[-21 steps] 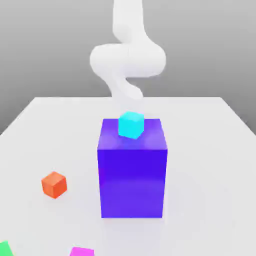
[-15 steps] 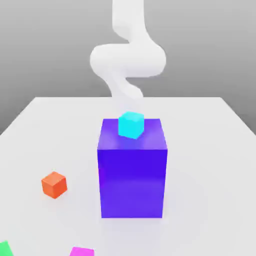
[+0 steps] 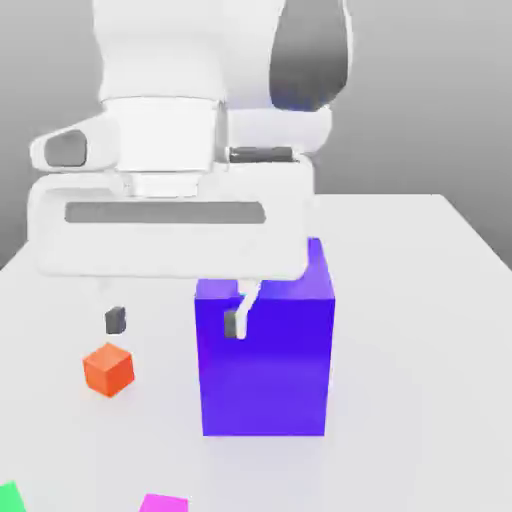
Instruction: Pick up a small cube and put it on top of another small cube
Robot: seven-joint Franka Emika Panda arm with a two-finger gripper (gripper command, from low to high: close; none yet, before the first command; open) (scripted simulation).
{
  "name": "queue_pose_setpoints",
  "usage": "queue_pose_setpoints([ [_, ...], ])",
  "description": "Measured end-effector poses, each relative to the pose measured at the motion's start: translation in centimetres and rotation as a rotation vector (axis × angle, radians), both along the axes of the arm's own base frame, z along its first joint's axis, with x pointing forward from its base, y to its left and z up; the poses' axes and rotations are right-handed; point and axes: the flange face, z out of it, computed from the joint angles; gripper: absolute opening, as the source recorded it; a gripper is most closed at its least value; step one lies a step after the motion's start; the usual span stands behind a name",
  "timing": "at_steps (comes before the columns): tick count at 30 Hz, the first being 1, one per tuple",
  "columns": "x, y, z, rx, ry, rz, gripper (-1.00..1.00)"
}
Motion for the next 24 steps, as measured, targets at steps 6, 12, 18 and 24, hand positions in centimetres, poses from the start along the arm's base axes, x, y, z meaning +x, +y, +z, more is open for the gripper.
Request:
queue_pose_setpoints([
  [6,-0.1,-1.8,-10.9,0.0,0.147,-0.025,0.0],
  [12,-0.9,-2.7,-20.6,-0.002,0.219,-0.039,0.0],
  [18,-0.9,-2.7,-21.9,-0.002,0.22,-0.039,-1.0],
  [24,-1.0,-2.7,-17.4,-0.001,0.22,-0.039,-1.0],
])
